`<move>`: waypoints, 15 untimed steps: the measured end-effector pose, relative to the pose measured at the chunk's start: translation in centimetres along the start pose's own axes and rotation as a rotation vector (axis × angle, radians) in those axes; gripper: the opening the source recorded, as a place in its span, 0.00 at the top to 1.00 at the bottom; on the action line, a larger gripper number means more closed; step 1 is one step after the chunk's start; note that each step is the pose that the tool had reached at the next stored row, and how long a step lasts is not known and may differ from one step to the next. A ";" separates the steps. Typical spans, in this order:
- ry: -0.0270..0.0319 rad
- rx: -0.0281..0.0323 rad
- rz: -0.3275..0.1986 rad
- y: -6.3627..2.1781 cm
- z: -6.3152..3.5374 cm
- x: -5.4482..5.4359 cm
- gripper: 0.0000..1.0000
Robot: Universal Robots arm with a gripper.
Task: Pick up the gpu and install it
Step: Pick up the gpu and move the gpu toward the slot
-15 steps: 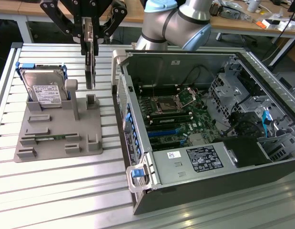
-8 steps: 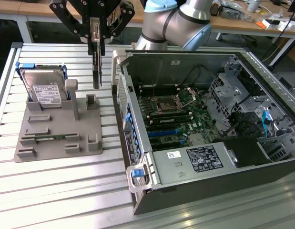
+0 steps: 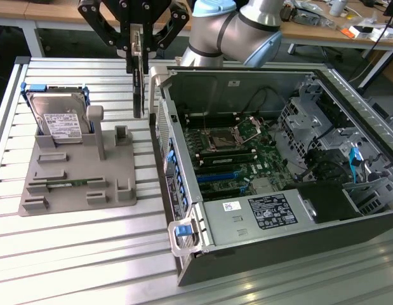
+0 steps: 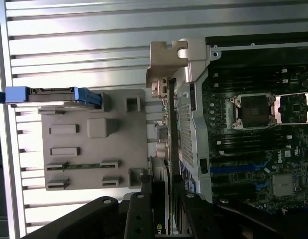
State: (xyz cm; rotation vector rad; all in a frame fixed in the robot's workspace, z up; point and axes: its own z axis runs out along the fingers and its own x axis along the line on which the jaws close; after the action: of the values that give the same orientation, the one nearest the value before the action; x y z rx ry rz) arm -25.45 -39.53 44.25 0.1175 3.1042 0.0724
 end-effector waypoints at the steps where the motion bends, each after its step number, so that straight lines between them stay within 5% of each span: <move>1: -0.0001 -0.0001 0.000 0.01 0.01 -0.2 0.73; 15: 0.0000 -0.0001 0.000 0.17 0.08 -2.2 0.73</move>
State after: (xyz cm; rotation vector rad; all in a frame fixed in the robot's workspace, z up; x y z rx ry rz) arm -23.22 -39.53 44.25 0.1175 3.1042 0.0726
